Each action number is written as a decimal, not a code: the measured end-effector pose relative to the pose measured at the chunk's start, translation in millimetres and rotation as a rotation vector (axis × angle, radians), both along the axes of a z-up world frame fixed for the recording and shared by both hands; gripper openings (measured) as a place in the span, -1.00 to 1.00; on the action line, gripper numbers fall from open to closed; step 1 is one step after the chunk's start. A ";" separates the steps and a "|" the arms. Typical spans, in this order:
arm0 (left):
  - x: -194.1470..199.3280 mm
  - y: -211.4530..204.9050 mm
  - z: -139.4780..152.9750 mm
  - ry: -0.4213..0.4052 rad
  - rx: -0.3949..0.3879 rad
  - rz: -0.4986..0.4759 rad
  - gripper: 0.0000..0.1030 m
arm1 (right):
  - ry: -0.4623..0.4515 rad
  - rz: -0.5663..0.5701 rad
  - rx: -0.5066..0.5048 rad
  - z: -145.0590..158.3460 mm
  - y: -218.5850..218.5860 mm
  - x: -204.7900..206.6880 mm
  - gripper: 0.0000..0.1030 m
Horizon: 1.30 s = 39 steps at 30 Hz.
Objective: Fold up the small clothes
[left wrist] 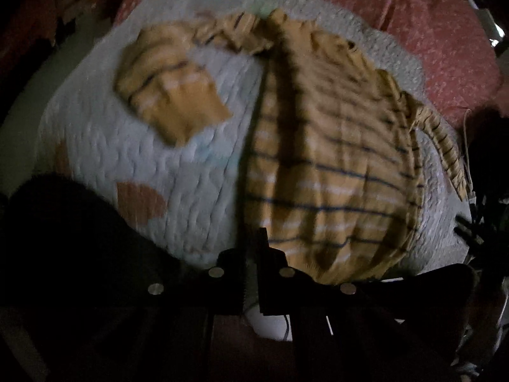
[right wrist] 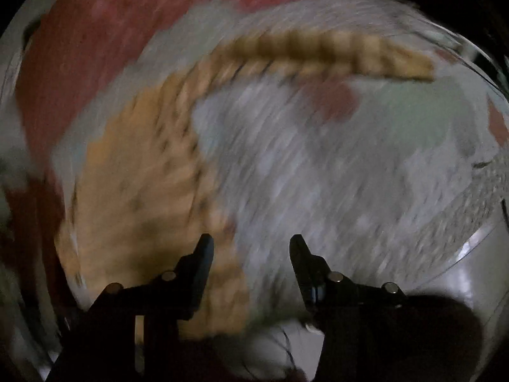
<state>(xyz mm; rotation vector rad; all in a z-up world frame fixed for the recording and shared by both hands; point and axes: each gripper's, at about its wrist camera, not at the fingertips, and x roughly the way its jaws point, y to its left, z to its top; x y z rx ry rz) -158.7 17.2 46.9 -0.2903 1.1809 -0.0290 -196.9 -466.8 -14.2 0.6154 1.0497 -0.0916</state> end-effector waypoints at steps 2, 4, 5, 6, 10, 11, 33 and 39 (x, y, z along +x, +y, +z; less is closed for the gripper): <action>7.2 -9.0 6.3 -0.026 0.020 -0.020 -0.74 | -0.051 -0.126 0.055 -0.4 -46.1 12.8 0.09; 11.2 -13.4 8.3 -0.033 0.026 -0.035 -0.58 | -0.074 -0.285 0.146 -14.0 -94.2 16.2 0.10; 16.0 -18.9 7.6 -0.029 0.025 -0.048 -0.57 | -0.082 -0.363 0.201 -22.7 -117.0 17.1 0.11; 18.1 -22.0 6.2 -0.022 0.027 -0.058 -0.57 | -0.089 -0.438 0.259 -32.3 -137.9 19.5 0.12; 25.7 -34.1 -4.6 0.021 0.031 -0.085 -0.57 | -0.106 -0.599 0.403 -59.9 -192.3 39.0 0.15; 29.4 -37.4 -6.1 0.031 0.029 -0.088 -0.57 | -0.131 -0.623 0.430 -63.1 -198.0 43.1 0.21; 84.9 -57.4 2.5 -0.011 0.038 -0.096 -0.56 | -0.297 -0.424 -0.144 88.5 -195.4 160.1 -0.89; 112.7 -20.3 8.5 -0.090 0.012 -0.045 -0.49 | -0.331 -0.031 -0.139 97.1 -34.8 208.9 -0.89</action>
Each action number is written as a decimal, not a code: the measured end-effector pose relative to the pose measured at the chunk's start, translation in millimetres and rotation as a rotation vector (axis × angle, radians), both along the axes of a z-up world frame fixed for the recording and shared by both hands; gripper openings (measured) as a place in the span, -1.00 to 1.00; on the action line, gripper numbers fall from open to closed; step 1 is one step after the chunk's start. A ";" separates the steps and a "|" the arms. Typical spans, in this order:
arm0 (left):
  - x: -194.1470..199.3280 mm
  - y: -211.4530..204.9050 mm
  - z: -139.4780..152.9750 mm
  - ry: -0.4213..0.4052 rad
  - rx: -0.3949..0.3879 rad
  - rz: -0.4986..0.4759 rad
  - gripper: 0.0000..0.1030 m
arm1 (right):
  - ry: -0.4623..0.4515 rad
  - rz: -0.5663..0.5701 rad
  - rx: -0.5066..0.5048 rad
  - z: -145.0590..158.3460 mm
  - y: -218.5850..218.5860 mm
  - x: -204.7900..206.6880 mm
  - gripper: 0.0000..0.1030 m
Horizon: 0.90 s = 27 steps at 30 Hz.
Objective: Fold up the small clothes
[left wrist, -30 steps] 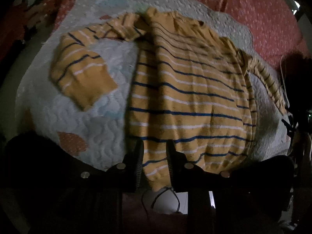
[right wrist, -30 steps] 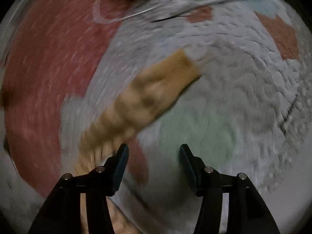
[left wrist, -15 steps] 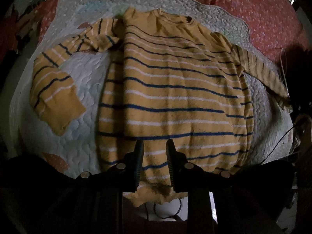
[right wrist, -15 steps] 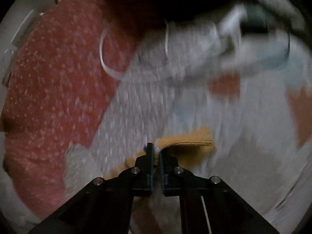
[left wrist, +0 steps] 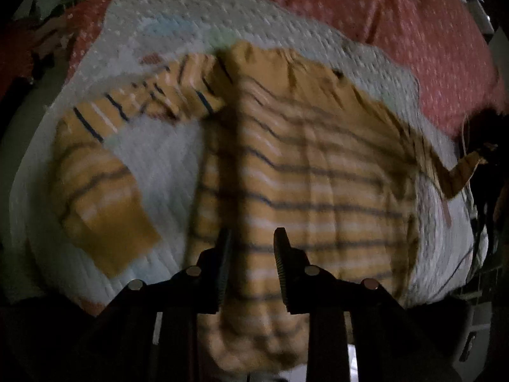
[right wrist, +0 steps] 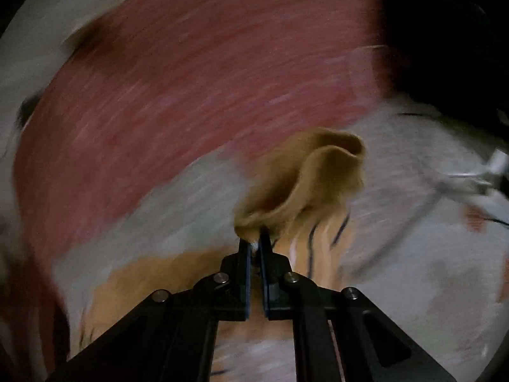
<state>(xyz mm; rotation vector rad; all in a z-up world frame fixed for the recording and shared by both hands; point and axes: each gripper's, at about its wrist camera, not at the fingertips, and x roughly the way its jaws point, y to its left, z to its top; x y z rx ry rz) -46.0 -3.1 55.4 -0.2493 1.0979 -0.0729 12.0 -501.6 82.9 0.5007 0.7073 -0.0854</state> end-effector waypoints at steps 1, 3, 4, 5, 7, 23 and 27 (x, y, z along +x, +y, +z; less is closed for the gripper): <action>4.0 6.9 1.3 -0.017 -0.006 0.009 -0.48 | 0.005 0.068 0.000 -2.5 32.2 7.9 -0.89; 12.7 26.8 2.6 -0.063 -0.031 0.043 -0.45 | 0.028 0.217 -0.001 -13.8 103.6 24.7 -0.89; 14.6 37.4 2.0 -0.088 -0.045 0.060 -0.44 | 0.042 0.280 -0.001 -21.3 133.2 30.3 -0.88; 15.0 42.7 1.5 -0.103 -0.050 0.067 -0.42 | 0.069 0.379 0.014 -34.0 174.2 38.0 -0.85; 12.0 55.5 -3.3 -0.141 -0.044 0.078 -0.37 | 0.125 0.515 0.036 -55.3 227.6 47.1 -0.81; 23.8 62.7 -10.7 -0.082 -0.238 0.021 -0.28 | 0.192 0.293 0.087 -72.1 128.5 -1.9 0.01; 57.0 16.5 4.1 -0.066 -0.172 -0.064 -0.18 | 0.163 0.169 0.143 -82.8 76.3 -14.4 0.06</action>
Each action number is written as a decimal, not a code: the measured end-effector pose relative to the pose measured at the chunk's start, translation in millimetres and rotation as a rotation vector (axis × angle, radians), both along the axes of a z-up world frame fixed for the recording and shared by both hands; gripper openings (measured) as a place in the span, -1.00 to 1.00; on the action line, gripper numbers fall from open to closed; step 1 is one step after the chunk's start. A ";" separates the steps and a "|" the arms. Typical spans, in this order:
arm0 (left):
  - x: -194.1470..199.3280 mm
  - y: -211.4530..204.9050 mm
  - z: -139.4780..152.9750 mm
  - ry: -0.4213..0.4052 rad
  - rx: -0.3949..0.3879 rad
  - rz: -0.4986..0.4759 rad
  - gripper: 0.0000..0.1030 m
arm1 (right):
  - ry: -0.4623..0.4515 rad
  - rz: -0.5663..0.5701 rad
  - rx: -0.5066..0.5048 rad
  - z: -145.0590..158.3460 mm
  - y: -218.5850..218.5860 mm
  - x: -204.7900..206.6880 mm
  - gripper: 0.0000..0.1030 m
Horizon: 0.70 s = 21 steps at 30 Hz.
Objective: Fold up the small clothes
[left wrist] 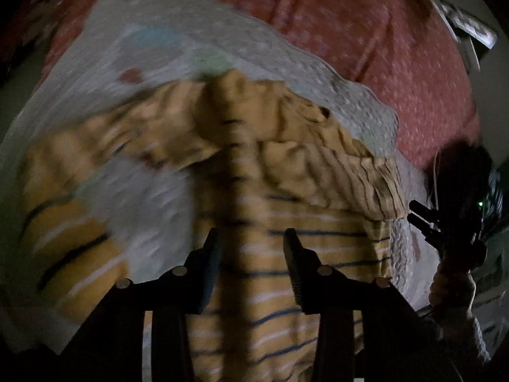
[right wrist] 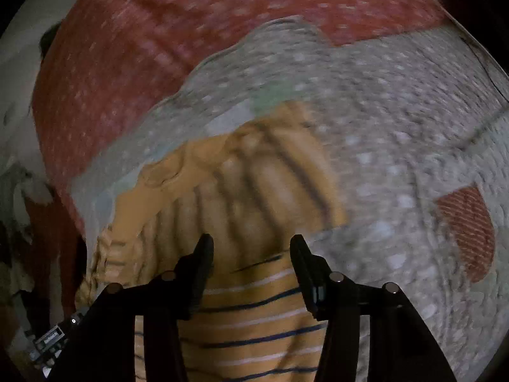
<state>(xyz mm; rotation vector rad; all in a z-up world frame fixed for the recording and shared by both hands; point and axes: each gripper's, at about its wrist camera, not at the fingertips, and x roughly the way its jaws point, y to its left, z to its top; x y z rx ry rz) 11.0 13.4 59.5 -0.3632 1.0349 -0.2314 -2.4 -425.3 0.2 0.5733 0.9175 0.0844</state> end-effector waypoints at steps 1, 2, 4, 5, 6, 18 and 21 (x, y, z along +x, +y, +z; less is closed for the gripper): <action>10.7 -9.7 0.0 0.007 0.020 -0.015 -0.14 | -0.006 -0.015 0.010 -3.9 -7.3 -1.0 0.06; 25.4 -20.5 -3.2 0.023 0.047 -0.025 -0.14 | -0.016 -0.028 0.020 -8.0 -13.5 -2.1 0.06; 60.4 -43.4 -17.3 0.084 0.089 -0.045 -0.14 | -0.037 -0.035 0.032 -13.9 -18.7 -2.4 0.06; 74.8 -51.7 -25.0 0.115 0.101 -0.050 -0.14 | -0.048 -0.041 0.038 -18.1 -22.6 -5.1 0.06; 85.9 -58.1 -31.7 0.141 0.109 -0.049 -0.14 | -0.048 -0.044 0.040 -21.4 -25.8 -7.3 0.06; 134.4 -56.5 -19.5 0.132 0.274 0.114 -0.78 | -0.127 -0.041 0.072 -2.4 -33.1 9.9 0.07; 140.7 -46.2 -34.9 0.173 0.317 0.135 -0.74 | -0.104 -0.029 0.051 -6.5 -25.9 14.5 0.07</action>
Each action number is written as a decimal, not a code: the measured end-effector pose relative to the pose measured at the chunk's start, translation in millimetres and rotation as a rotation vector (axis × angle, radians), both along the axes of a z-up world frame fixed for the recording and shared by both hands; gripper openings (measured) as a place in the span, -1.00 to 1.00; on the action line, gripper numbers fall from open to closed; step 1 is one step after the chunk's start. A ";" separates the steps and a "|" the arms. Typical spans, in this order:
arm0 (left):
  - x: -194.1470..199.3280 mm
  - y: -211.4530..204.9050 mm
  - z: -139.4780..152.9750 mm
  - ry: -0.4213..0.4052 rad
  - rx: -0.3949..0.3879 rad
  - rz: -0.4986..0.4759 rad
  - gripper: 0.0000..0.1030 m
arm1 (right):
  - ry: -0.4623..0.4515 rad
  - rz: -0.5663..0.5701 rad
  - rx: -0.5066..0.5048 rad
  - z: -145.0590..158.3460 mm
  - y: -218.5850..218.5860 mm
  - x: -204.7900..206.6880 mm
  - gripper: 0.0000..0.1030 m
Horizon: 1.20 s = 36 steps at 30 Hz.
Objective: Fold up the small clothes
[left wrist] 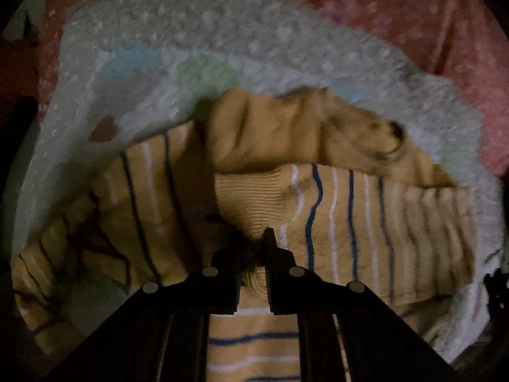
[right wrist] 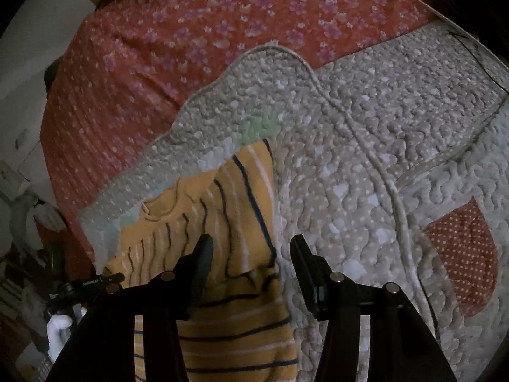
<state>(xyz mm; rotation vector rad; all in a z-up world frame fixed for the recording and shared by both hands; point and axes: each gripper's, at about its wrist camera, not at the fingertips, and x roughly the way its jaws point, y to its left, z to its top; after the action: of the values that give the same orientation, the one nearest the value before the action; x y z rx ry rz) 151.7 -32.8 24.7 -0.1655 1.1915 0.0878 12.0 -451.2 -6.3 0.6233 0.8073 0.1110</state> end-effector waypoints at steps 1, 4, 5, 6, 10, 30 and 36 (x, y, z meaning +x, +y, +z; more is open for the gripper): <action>2.1 0.1 -6.8 0.021 -0.005 -0.007 -0.68 | 0.007 -0.002 -0.006 -1.5 1.5 0.9 0.06; 0.2 5.0 -16.6 0.034 -0.048 -0.009 -0.60 | 0.022 -0.014 -0.013 -5.9 2.5 1.2 0.07; -3.0 9.9 -14.6 0.038 -0.093 0.004 -0.52 | 0.026 -0.019 -0.019 -7.2 3.4 0.5 0.07; -9.1 18.4 -10.7 0.043 -0.168 0.022 -0.48 | 0.029 -0.025 -0.025 -8.3 4.1 -1.8 0.07; -46.3 53.6 20.1 -0.037 -0.278 0.062 -0.38 | 0.038 -0.023 -0.078 -9.9 15.2 -12.4 0.07; -236.1 342.3 6.1 -0.273 -0.141 0.741 -0.01 | 0.142 0.901 -0.228 17.1 420.9 -39.4 0.09; -231.4 347.6 -3.1 -0.273 -0.235 0.720 0.00 | 0.138 0.920 -0.306 -2.3 472.3 -50.3 0.13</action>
<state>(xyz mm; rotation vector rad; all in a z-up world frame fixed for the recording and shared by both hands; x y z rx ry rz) -79.7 314.9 21.6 -0.7859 0.8204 0.5396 -38.3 21.0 -8.6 -0.0697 1.1695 0.7724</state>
